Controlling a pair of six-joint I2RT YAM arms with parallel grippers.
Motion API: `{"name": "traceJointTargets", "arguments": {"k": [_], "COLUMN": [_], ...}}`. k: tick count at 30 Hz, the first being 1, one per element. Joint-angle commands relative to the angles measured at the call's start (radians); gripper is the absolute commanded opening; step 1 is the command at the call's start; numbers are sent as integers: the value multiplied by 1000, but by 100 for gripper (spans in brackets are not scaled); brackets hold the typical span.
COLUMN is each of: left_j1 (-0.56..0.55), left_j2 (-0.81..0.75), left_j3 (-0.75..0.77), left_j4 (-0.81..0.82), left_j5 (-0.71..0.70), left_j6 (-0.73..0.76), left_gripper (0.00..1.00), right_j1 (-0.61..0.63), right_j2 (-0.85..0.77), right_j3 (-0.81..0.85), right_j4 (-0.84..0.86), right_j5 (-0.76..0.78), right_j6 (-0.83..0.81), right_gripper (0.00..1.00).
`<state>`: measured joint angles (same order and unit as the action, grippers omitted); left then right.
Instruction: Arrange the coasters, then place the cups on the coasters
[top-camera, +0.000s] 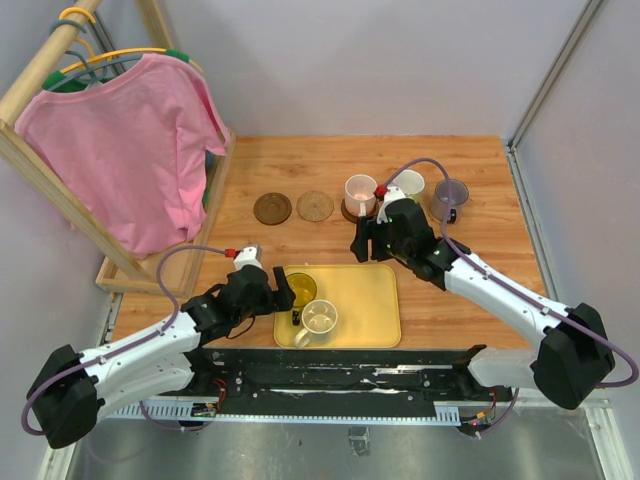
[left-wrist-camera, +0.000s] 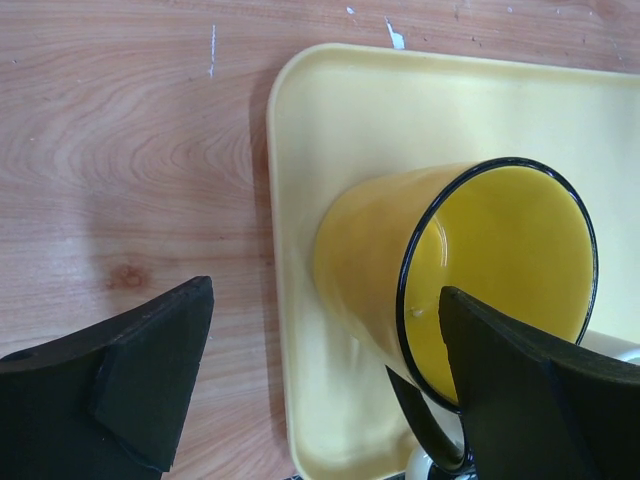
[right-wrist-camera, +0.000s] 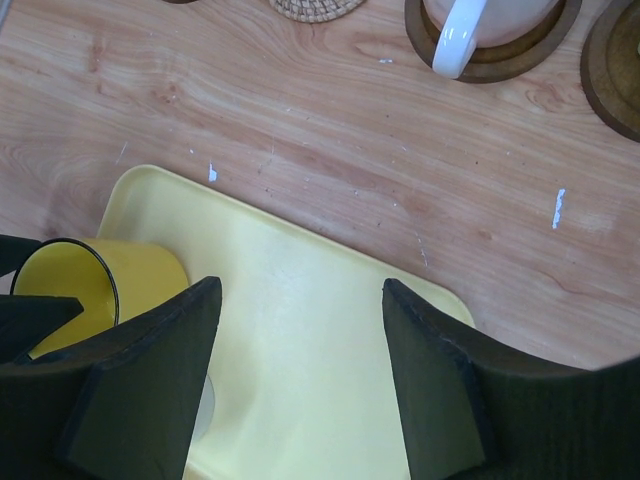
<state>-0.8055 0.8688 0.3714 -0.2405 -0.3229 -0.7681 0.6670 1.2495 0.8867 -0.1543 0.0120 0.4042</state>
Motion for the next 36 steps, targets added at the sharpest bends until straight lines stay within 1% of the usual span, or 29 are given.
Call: {"name": "traceJointTargets", "arguments": {"k": [1, 7, 12, 15, 23, 28, 36], "left_j1": [-8, -8, -8, -8, -8, -11, -32], "left_j2": [-25, -136, -178, -199, -259, -283, -259], "left_j3": [-17, -6, 31, 52, 40, 27, -8], "left_j4": [-6, -2, -19, -49, -112, -120, -92], "left_j5": [26, -24, -66, -50, 33, 93, 116], "left_j6": [0, 24, 52, 63, 57, 69, 66], "left_gripper": [99, 99, 99, 99, 100, 100, 100], "right_j1": [12, 12, 12, 12, 13, 12, 12], "right_j2": [-26, -20, -8, 0, 9, 5, 6], "right_j3": [-17, -32, -45, -51, -51, -51, -56], "right_j4": [4, 12, 25, 25, 28, 27, 25], "right_j5": [24, 28, 23, 24, 25, 29, 23], "right_j6": [5, -5, -2, -3, 1, 3, 17], "right_gripper": [67, 67, 67, 66, 66, 66, 66]}}
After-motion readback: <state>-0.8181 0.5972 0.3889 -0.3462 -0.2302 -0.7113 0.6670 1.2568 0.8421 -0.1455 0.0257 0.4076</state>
